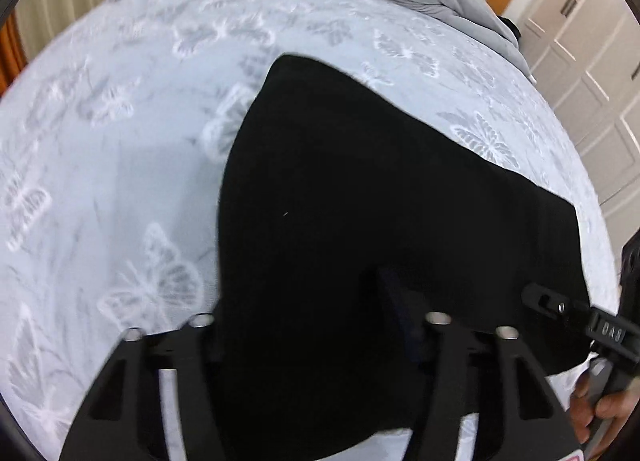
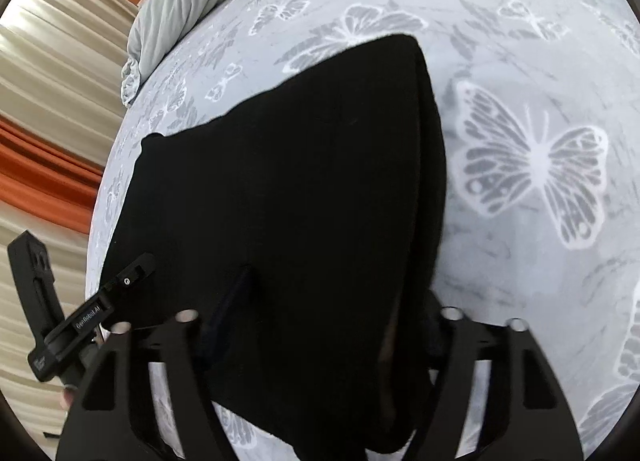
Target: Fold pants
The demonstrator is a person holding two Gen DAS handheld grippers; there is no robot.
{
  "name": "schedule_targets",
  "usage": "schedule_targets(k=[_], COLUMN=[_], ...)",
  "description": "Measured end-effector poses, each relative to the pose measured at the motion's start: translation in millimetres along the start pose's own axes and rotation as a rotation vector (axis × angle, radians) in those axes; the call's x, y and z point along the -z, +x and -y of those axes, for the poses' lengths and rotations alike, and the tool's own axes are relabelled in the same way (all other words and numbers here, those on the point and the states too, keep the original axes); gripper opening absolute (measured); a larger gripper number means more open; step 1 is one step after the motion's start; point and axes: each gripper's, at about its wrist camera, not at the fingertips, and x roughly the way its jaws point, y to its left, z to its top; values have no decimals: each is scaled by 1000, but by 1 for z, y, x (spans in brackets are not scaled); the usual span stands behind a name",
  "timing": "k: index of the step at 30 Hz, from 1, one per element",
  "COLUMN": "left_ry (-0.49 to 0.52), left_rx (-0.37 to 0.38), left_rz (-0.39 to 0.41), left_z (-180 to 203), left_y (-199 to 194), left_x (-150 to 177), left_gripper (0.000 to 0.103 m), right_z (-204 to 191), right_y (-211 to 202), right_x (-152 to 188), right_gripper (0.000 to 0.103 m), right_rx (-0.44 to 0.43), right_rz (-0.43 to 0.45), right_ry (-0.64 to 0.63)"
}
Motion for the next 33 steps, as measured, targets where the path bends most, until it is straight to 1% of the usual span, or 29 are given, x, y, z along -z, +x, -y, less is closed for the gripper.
schedule_targets(k=[1, 2, 3, 5, 6, 7, 11, 16, 20, 23, 24, 27, 28, 29, 30, 31, 32, 33], left_ry=[13, 19, 14, 3, 1, 3, 18, 24, 22, 32, 34, 30, 35, 49, 64, 72, 36, -5], left_rx=[-11, -14, -6, 11, 16, 19, 29, 35, 33, 45, 49, 59, 51, 31, 6, -25, -119, -194], left_rz=[11, 17, 19, 26, 34, 41, 73, 94, 142, 206, 241, 324, 345, 365, 379, 389, 409, 423], left_z=[3, 3, 0, -2, -3, -2, 5, 8, 5, 4, 3, -4, -6, -8, -12, -17, -29, -40], left_y=[-2, -5, -8, -13, -17, -21, -38, -57, -77, -103, -115, -142, -147, -148, -143, -134, -118, -105], left_x=[-1, -3, -3, -6, -7, -8, -10, -6, -6, -13, -20, -47, -57, -68, -78, -84, -88, -88], left_gripper=[37, 33, 30, 28, 27, 27, 25, 25, 24, 23, 23, 23, 23, 27, 35, 43, 70, 76], right_z=[1, 2, 1, -2, -7, -1, -4, -13, -29, -49, -56, -71, -75, -74, -69, -57, -42, -34], right_y=[-4, -8, -11, -20, -24, -34, -54, -68, -76, -95, -100, -121, -119, -115, -109, -99, -92, -86], right_x=[1, 3, 3, 5, 6, 11, 15, 18, 18, 9, 3, -29, -41, -55, -68, -80, -83, -81], right_gripper=[50, 45, 41, 38, 38, 38, 36, 36, 35, 35, 35, 36, 38, 47, 63, 69, 72, 67], right_rx=[0, -1, -3, -17, -19, -21, -41, -67, -109, -172, -190, -253, -270, -285, -283, -191, -56, 13], right_rz=[11, 19, 29, 54, 71, 81, 120, 143, 163, 230, 255, 340, 349, 349, 351, 400, 483, 512], right_ry=[-4, -7, -10, -33, -46, -59, -98, -137, -159, -204, -224, -255, -249, -243, -235, -199, -156, -138])
